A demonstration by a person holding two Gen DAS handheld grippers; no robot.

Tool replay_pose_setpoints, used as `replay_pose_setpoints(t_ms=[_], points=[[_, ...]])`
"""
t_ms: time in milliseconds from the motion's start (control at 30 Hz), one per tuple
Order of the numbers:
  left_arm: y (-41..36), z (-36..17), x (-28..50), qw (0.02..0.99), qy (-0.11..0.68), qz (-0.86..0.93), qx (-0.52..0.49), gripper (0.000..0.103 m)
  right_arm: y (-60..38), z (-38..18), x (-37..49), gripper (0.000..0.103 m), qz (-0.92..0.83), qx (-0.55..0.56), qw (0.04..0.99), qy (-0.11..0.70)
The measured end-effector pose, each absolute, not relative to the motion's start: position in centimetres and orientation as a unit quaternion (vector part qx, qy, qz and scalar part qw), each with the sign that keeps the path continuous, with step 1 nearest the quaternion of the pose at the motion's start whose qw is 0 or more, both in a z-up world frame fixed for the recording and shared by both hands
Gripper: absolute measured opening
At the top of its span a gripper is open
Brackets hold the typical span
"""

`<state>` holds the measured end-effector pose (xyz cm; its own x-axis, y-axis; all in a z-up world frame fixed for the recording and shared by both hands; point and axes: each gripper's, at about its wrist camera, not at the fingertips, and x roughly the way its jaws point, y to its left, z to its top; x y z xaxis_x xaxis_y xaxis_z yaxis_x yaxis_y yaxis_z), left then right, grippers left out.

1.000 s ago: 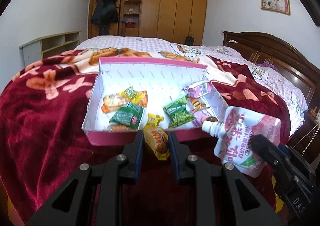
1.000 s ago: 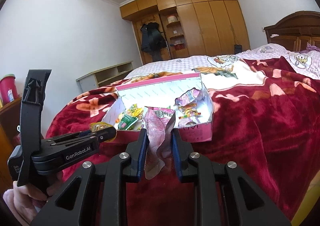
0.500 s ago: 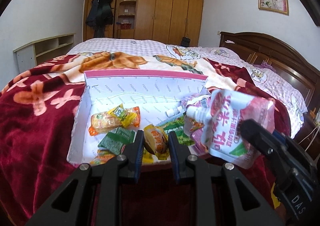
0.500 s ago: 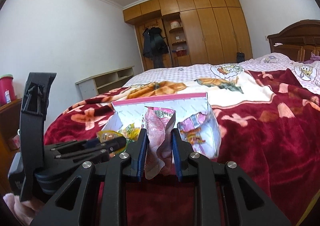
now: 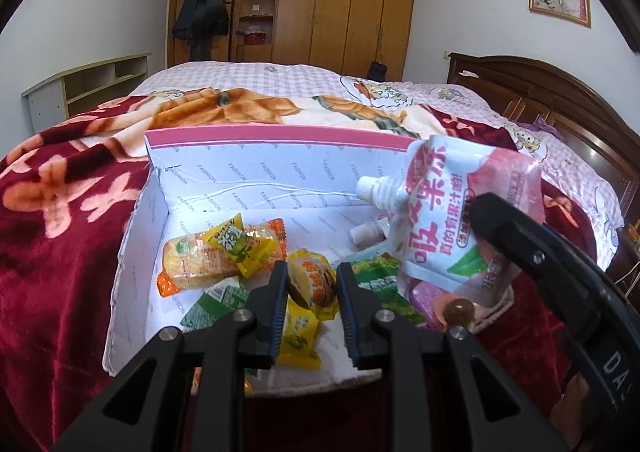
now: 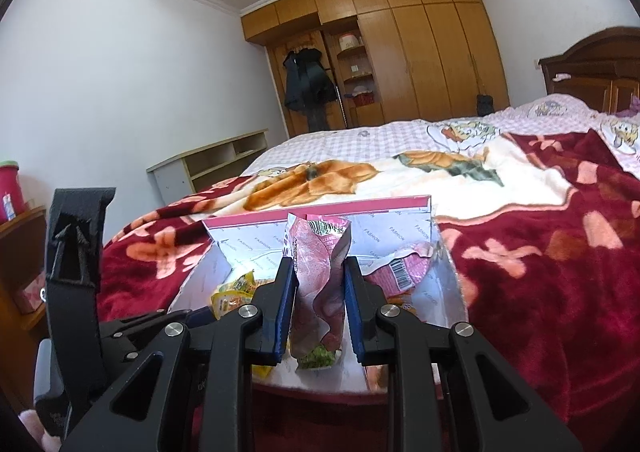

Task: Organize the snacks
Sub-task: 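Carry the jelly cup and pink pouch over the pink box, then open both tools to drop the jelly cup and pouch into the box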

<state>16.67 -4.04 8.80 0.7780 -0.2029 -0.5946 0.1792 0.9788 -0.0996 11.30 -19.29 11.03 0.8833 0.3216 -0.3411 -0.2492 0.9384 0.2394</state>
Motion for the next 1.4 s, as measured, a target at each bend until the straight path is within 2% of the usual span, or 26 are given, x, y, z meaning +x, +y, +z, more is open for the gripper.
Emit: replay_pose_setpoints(t_ms=[633,933,1067,1133,1300,1400], points=[[-4.0,7.0,19.6,0.941,0.326,-0.09,-0.009,0.027,-19.9,7.6,16.1,0.025,0.14,0.136,0.95,0.244],[-4.4,7.4,19.5,0.942,0.322,-0.095,-0.006,0.052,-20.3,7.6,16.1,0.027,0.139,0.14,0.948,0.249],[-4.6,7.9,19.1,0.944,0.316,-0.09,0.002,0.063,-20.6,8.0,15.6,0.036,0.14,0.146,0.948,0.246],[-4.5,8.0,18.8,0.945,0.315,-0.088,0.001,0.064,-20.8,8.3,15.1,0.039,0.141,0.146,0.949,0.241],[-4.2,8.5,18.2,0.945,0.317,-0.086,-0.007,0.065,-21.0,8.8,14.3,0.055,0.144,0.151,0.948,0.24],[-4.0,8.8,17.6,0.946,0.314,-0.078,-0.008,0.069,-21.0,9.0,13.7,0.057,0.148,0.149,0.948,0.239]])
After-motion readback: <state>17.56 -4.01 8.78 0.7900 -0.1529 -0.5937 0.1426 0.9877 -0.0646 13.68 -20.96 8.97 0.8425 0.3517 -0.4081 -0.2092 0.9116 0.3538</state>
